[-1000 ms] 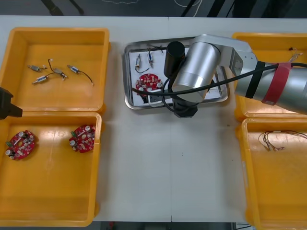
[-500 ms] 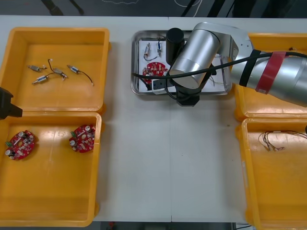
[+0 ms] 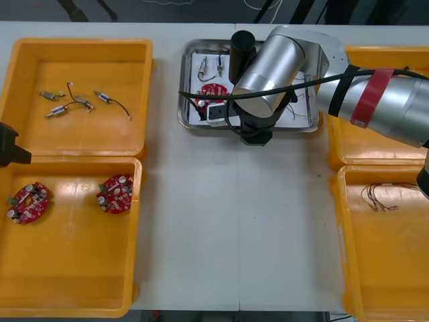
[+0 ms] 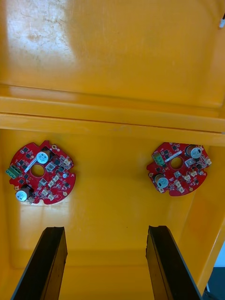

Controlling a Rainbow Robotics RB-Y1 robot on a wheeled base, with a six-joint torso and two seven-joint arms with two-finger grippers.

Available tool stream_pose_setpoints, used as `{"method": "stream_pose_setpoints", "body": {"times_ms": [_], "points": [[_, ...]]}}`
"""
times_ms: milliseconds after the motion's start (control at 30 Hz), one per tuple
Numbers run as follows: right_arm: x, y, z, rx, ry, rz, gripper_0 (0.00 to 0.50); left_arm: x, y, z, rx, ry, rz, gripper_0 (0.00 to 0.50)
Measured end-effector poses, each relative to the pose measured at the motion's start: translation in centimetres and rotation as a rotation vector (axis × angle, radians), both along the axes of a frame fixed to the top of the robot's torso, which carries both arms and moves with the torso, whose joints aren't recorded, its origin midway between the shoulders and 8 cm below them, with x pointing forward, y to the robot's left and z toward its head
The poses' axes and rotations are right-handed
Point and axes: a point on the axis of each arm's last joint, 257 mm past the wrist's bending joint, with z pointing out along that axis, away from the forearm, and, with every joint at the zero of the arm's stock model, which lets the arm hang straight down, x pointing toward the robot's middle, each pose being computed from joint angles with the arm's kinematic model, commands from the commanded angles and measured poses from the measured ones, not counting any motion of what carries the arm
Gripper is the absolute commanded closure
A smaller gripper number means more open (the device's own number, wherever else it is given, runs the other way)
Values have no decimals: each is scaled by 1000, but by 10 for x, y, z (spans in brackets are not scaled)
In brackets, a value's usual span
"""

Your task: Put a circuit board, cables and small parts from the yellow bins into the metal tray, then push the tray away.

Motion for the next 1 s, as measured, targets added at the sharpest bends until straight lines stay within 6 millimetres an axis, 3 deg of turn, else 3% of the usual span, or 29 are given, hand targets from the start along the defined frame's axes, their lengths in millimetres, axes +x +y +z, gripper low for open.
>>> {"method": "stream_pose_setpoints", "body": {"times_ms": [1000], "points": [[19, 14, 16, 13, -11, -6, 500, 0, 0, 0, 0, 0, 0, 0]]}}
